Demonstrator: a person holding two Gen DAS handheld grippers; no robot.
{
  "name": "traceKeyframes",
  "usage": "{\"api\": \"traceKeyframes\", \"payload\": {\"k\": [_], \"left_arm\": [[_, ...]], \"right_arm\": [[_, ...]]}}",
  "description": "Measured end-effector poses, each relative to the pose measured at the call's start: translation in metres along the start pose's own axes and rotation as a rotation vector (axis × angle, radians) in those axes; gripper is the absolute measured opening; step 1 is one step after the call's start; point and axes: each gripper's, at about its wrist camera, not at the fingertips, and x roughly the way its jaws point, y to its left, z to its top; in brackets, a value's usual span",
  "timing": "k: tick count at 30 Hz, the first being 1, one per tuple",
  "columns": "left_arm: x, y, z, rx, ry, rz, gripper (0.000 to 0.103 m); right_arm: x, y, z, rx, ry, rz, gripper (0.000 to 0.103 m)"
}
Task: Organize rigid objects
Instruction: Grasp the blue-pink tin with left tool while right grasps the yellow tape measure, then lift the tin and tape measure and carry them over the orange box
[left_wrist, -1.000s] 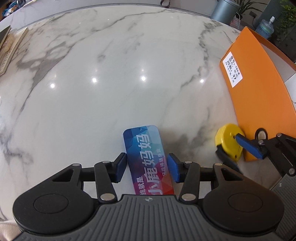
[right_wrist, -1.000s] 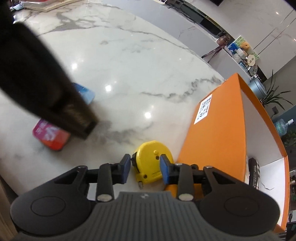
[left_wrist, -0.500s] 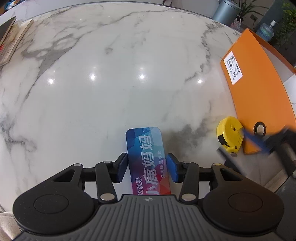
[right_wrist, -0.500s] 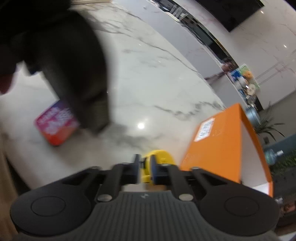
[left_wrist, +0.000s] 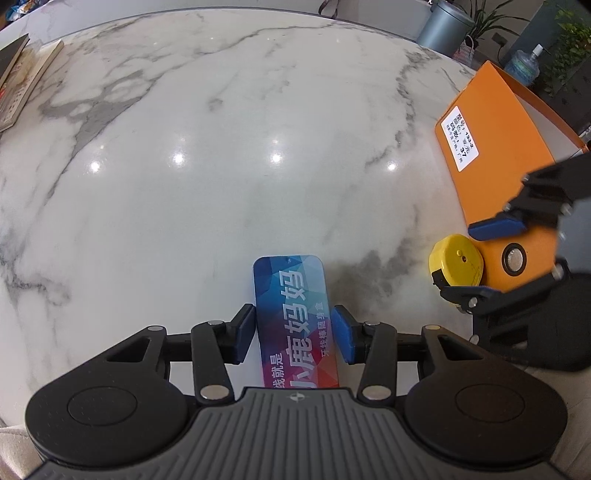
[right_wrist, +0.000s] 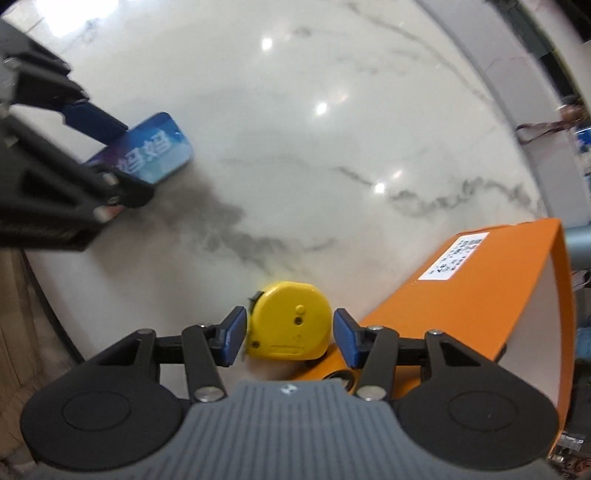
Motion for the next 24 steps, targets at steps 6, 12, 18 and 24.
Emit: {"api": "traceKeyframes", "payload": {"k": [6, 12, 18, 24], "left_arm": [[0.0, 0.0, 0.0, 0.006, -0.007, -0.006, 0.051], [0.0, 0.0, 0.0, 0.006, -0.01, -0.011, 0.051], [-0.001, 0.001, 0.0, 0.006, -0.016, -0.022, 0.051], [-0.006, 0.014, 0.0, -0.058, -0.044, -0.093, 0.029]], "right_arm": [[0.016, -0.013, 0.019, -0.02, 0.106, 0.109, 0.058], [0.015, -0.017, 0.024, 0.028, 0.128, 0.163, 0.054], [0.002, -0.004, 0.014, 0.112, 0.058, 0.181, 0.054], [-0.028, 0.014, 0.0, 0.245, -0.075, 0.189, 0.053]]}}
